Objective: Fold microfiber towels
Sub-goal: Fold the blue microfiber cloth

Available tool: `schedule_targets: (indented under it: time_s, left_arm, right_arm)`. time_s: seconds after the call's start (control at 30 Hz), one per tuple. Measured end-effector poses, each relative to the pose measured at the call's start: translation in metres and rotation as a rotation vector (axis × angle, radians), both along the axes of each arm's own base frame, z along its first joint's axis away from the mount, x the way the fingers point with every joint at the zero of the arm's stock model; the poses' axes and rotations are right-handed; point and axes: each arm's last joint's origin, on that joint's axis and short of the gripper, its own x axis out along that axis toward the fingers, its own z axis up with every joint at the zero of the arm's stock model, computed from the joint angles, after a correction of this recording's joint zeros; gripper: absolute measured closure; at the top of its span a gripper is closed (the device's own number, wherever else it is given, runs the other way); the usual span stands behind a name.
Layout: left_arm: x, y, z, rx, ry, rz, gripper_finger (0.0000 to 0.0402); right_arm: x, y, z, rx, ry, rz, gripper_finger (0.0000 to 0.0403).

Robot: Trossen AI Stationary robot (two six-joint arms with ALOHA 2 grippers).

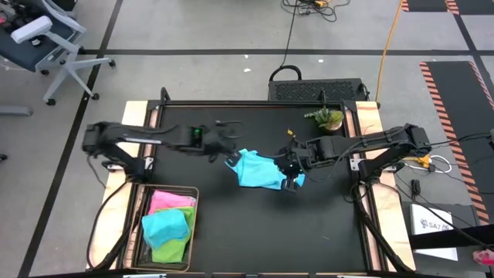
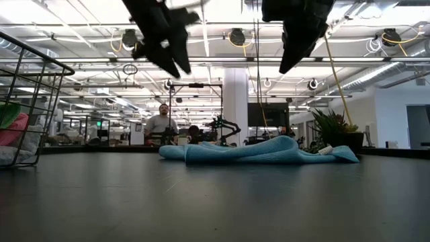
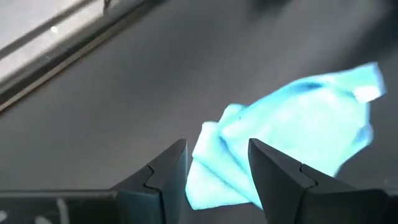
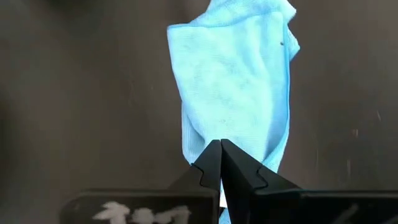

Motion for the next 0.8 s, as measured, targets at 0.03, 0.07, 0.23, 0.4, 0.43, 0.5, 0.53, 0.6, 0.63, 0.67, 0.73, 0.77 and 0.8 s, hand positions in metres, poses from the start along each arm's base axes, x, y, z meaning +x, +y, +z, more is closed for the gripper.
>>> schedule_targets:
  time_s: [0.03, 0.07, 0.23, 0.4, 0.43, 0.5, 0.53, 0.6, 0.63, 0.67, 0.73, 0.77, 0.8]
  left_arm:
    - [0.007, 0.004, -0.008, -0.003, 0.016, -0.007, 0.0229]
    - [0.014, 0.009, -0.015, -0.012, 0.010, -0.012, 0.0229]
    - [0.038, 0.030, -0.042, -0.131, -0.023, -0.069, 0.0229]
    - [0.045, 0.046, -0.065, -0.176, 0.023, -0.065, 0.0229]
    - [0.046, 0.049, -0.069, -0.186, 0.038, -0.068, 0.0229]
    - [0.048, 0.053, -0.074, -0.211, 0.035, -0.089, 0.0229]
    - [0.047, 0.055, -0.075, -0.227, 0.043, -0.097, 0.0229]
    - [0.050, 0.056, -0.079, -0.238, 0.034, -0.122, 0.0229]
    - [0.051, 0.058, -0.079, -0.237, 0.033, -0.128, 0.0229]
    - [0.050, 0.059, -0.081, -0.239, 0.047, -0.132, 0.0229]
    - [0.051, 0.061, -0.083, -0.233, 0.047, -0.138, 0.0229]
    - [0.053, 0.061, -0.083, -0.230, 0.037, -0.138, 0.0229]
    - [0.053, 0.062, -0.085, -0.232, 0.041, -0.137, 0.0229]
  right_arm:
    - [0.000, 0.000, 0.000, 0.001, 0.002, -0.003, 0.0403]
    - [0.000, 0.000, 0.000, 0.001, 0.003, -0.004, 0.0403]
    - [-0.001, 0.000, 0.000, 0.002, 0.013, -0.004, 0.0403]
    - [-0.002, 0.000, -0.001, 0.002, 0.018, -0.005, 0.0403]
    - [-0.002, 0.000, -0.001, 0.003, 0.018, -0.007, 0.0403]
    - [-0.002, 0.000, -0.001, 0.004, 0.025, -0.011, 0.0403]
    - [-0.002, 0.000, -0.001, 0.004, 0.028, -0.011, 0.0403]
    - [-0.003, 0.000, -0.001, 0.003, 0.029, -0.011, 0.0403]
    - [-0.003, 0.000, -0.001, 0.003, 0.031, -0.011, 0.0403]
    - [-0.003, 0.000, -0.001, 0.005, 0.033, -0.014, 0.0403]
    - [-0.003, 0.000, -0.001, 0.009, 0.032, -0.023, 0.0403]
    - [-0.003, 0.000, -0.001, 0.009, 0.033, -0.024, 0.0403]
    - [-0.003, 0.000, -0.001, 0.009, 0.032, -0.024, 0.0403]
